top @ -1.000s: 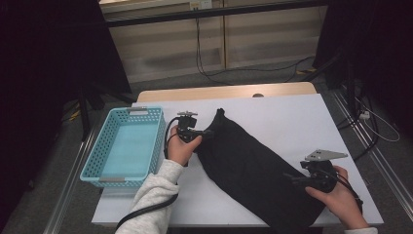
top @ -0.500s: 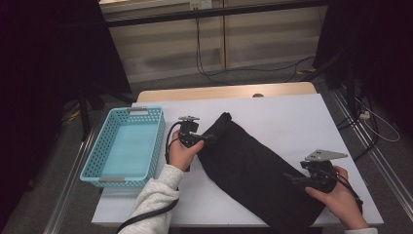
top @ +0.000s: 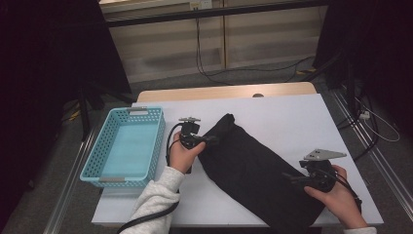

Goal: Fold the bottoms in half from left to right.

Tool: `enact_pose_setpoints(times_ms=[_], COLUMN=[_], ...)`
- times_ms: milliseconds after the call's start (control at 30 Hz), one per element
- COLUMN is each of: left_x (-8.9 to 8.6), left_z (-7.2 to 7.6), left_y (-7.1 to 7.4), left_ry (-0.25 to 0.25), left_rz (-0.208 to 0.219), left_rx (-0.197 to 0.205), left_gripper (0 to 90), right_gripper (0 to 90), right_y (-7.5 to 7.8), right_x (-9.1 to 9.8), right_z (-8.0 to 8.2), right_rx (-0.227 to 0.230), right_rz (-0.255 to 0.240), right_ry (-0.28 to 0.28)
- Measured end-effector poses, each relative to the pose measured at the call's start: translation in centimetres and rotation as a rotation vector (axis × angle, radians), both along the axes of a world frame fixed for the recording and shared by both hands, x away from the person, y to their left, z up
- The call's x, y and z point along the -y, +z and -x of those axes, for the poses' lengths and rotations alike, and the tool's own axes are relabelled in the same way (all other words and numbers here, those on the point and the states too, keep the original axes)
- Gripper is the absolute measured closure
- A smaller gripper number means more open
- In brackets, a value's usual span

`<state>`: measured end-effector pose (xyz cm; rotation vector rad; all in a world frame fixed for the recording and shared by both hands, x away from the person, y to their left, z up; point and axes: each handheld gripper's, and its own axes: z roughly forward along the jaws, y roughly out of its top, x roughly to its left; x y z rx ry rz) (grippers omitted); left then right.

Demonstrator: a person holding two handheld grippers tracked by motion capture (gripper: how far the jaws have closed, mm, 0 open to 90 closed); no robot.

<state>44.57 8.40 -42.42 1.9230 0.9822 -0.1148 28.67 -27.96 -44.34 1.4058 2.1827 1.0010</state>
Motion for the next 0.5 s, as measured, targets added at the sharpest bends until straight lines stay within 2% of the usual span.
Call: enact_pose_setpoints(times_ms=[333, 500], left_x=[0.09, -0.06], left_z=[-0.03, 0.28], left_y=[-0.15, -0.05], left_ry=[-0.006, -0.008], left_rz=[-0.003, 0.003], left_rx=[0.001, 0.001], left_gripper=[87.7, 87.7], right_gripper=[20.9, 20.9], right_y=[0.09, 0.29], right_x=[0.14, -0.31], right_z=[-0.22, -0.27], right_rx=[0.000, 0.005], right_rz=[-0.003, -0.011], right_ry=[-0.008, 0.006])
